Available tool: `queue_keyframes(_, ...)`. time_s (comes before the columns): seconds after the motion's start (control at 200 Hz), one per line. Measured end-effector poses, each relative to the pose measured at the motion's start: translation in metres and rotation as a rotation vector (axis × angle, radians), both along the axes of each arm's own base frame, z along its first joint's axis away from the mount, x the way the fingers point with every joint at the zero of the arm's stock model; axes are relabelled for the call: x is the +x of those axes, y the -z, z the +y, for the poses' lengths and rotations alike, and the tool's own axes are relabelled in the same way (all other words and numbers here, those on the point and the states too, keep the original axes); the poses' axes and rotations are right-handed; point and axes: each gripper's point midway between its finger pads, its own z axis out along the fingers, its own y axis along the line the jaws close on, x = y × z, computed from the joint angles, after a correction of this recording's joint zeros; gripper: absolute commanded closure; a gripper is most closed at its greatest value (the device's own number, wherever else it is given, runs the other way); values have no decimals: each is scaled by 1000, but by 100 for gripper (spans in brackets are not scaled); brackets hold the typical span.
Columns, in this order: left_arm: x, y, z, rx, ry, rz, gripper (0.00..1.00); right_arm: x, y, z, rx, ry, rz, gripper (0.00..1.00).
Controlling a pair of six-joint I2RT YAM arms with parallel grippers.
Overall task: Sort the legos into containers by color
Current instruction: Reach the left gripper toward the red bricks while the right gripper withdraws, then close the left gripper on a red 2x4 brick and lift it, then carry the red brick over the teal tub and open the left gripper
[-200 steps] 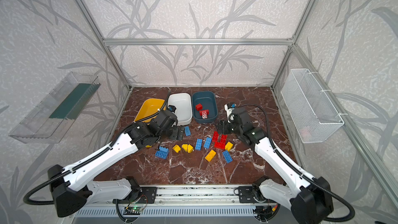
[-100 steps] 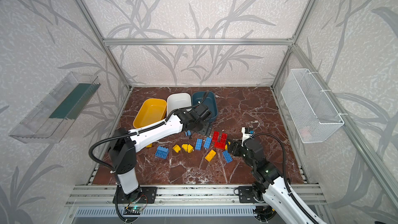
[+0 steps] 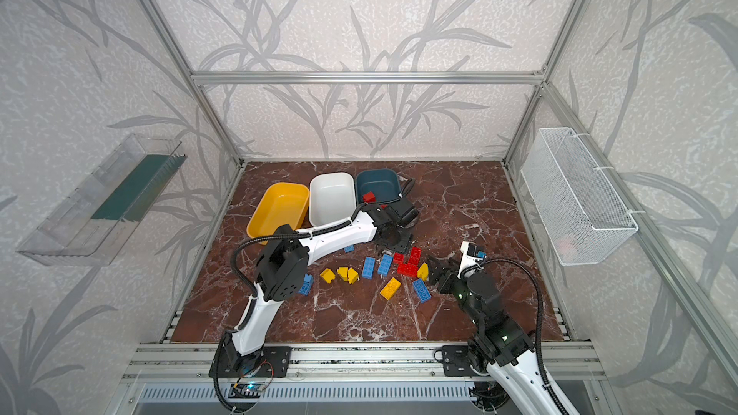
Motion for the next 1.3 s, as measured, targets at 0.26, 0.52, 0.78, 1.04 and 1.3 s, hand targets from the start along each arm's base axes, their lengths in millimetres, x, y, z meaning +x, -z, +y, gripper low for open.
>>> queue_keyframes(0.26, -1, 21, -1, 23, 2, 32, 50, 0, 1, -2, -1, 10, 1, 19)
queue_keyframes(0.52, -4, 31, -1, 31, 5, 51, 53, 0, 1, -2, -1, 12, 2, 19)
queue_keyframes(0.78, -4, 31, -2, 28, 3, 54, 67, 0, 1, -2, -1, 12, 2, 19)
queue_keyframes(1.04, -4, 30, -2, 24, -3, 53, 67, 0, 1, -2, -1, 12, 2, 19)
queue_keyframes(1.3, 11, -14, 5, 18, -21, -55, 68, 0, 1, -2, -1, 12, 2, 19)
